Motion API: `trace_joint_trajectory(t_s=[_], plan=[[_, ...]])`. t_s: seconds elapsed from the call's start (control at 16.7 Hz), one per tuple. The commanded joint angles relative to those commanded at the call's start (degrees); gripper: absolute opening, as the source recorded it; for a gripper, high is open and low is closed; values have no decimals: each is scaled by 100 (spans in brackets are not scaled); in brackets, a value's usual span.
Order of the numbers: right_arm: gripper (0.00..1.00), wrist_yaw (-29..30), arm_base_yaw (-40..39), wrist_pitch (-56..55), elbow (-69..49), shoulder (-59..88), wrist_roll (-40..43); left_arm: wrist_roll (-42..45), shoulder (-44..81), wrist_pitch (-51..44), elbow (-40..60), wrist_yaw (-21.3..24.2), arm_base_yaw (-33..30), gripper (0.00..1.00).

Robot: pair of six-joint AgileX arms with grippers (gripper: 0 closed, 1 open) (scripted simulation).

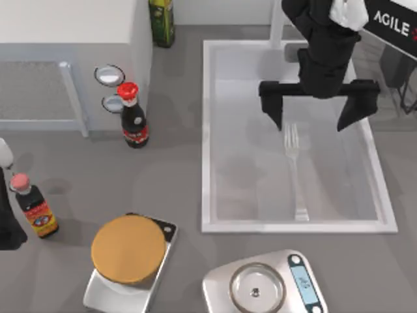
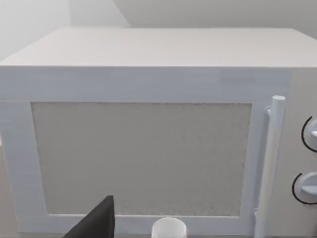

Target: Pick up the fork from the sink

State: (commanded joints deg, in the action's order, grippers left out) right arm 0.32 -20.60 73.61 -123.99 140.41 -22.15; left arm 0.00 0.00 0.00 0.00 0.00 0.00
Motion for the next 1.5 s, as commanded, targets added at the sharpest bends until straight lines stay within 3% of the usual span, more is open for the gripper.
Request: trace_joint_trajectory(t_s=[0.6, 0.96, 1.5], plan=[[100, 14, -33, -2246, 1230, 954, -18, 0, 0, 0, 0, 0, 0, 100], [100, 16, -39, -2475, 1381, 1090, -22, 0, 0, 0, 0, 0, 0, 100], [32, 16, -39, -2475, 1381, 1090, -22, 0, 0, 0, 0, 0, 0, 100]])
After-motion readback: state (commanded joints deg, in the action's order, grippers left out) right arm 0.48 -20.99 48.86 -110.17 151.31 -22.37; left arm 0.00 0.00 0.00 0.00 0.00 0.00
